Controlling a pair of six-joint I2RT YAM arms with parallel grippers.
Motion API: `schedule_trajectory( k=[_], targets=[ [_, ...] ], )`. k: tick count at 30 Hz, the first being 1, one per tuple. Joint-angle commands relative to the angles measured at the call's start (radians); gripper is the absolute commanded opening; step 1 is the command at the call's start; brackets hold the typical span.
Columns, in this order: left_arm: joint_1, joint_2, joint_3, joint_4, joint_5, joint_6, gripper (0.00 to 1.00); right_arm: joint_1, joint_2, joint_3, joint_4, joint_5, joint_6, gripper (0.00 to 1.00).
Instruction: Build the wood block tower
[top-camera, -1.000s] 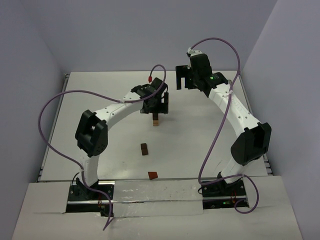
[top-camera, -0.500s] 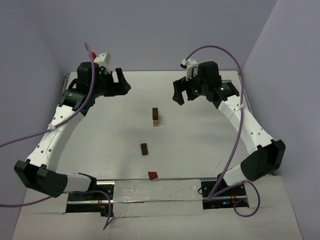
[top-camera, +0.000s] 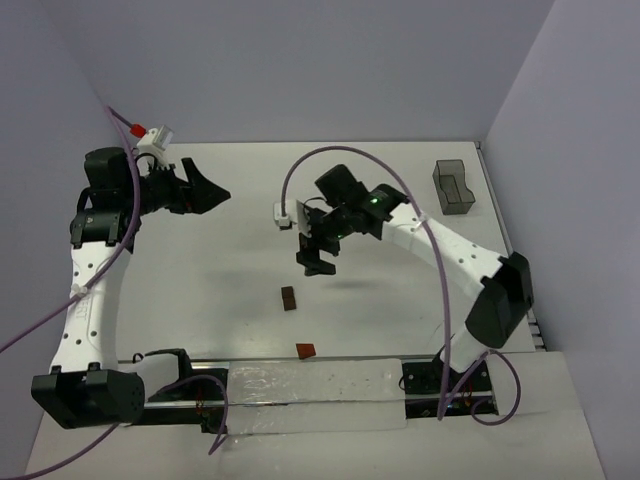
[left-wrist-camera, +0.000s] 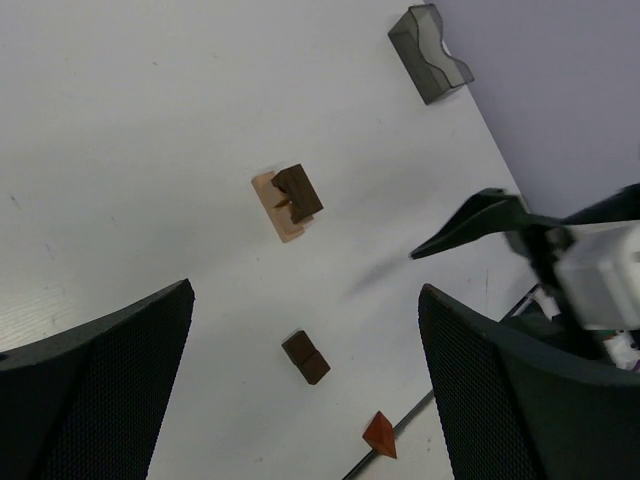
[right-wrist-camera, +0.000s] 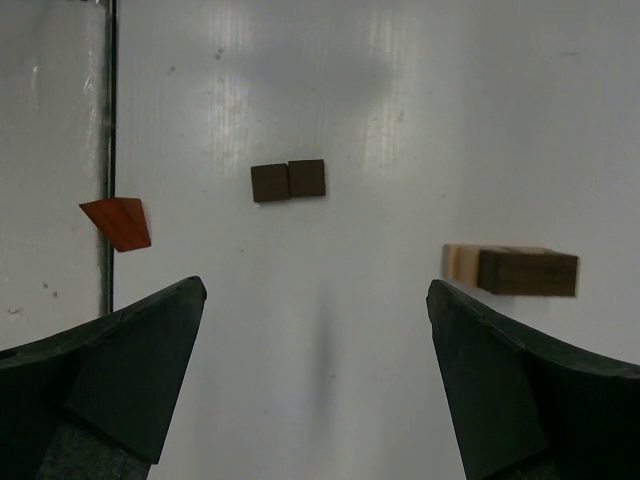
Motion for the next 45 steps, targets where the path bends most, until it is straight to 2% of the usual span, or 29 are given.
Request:
schedule_trajectory(
  k=[1,4,11,23,31,45],
  targets=[
    [0.037,-0.037,-0.028,0.053,0.100,0.010,0.99,0.034,0.088,-0.034,0.103,-0.021,-0.037,1.00],
    [0.060,-0.021,-0.036,0.063,0.107,-0.009,0.99,0.047,0.129,-0.114,0.245,-0.032,-0.029,1.00],
    [0.112,0.026,-0.038,0.091,0.196,-0.042,0.99,0.051,0.185,-0.172,0.382,-0.071,-0.052,1.00],
    [0.149,0.038,-0.049,0.101,0.236,-0.055,0.99,0.149,0.327,-0.160,0.354,0.112,-0.087,1.00],
    [0.155,0.048,-0.044,0.100,0.247,-0.058,0.99,0.162,0.382,-0.138,0.313,0.140,-0.128,1.00],
    [0.167,0.053,-0.065,0.114,0.256,-0.061,0.99,0.191,0.388,-0.143,0.302,0.144,-0.121,1.00]
  ],
)
